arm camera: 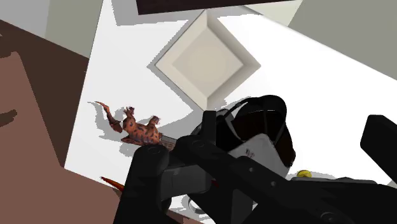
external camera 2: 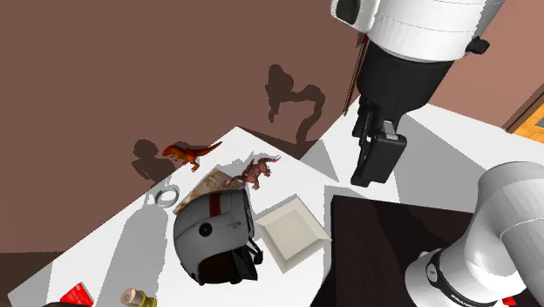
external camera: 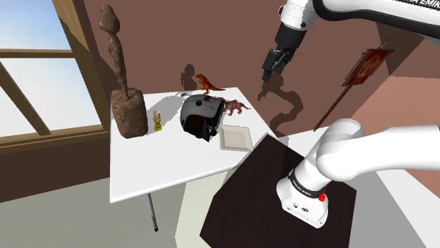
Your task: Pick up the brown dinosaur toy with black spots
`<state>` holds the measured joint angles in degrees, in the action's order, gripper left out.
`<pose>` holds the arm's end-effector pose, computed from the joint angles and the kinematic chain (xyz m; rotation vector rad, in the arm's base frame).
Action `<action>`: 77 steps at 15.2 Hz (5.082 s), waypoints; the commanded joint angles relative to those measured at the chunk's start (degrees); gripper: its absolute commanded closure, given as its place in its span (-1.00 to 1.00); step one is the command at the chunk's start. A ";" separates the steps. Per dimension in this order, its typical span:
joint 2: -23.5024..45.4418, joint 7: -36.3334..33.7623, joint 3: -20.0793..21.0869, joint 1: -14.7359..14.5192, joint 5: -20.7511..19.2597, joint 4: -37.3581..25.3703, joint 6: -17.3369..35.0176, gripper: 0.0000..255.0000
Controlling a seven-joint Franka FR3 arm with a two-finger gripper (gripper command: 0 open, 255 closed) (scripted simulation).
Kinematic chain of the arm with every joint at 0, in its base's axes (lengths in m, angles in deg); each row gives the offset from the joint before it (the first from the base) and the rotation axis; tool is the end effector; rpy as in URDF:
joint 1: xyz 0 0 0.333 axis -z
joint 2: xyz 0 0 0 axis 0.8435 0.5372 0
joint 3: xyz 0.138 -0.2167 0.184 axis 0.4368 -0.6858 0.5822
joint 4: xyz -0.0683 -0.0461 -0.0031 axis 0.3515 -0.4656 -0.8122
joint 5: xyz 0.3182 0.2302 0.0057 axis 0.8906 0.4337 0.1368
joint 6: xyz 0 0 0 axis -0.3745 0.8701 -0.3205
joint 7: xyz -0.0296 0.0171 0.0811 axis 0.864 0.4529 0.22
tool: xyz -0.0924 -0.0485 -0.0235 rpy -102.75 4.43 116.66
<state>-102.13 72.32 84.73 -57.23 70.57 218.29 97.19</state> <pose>0.2966 -0.0250 0.5816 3.1132 -0.1368 0.0444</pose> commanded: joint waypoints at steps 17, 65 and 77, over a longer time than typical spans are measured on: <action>16.52 28.25 -19.69 -1.38 -9.64 11.34 33.35 -1.00; 78.09 98.12 -20.52 2.66 41.00 -19.96 59.11 1.00; 71.85 93.33 -24.91 -0.61 35.04 -19.00 54.35 1.00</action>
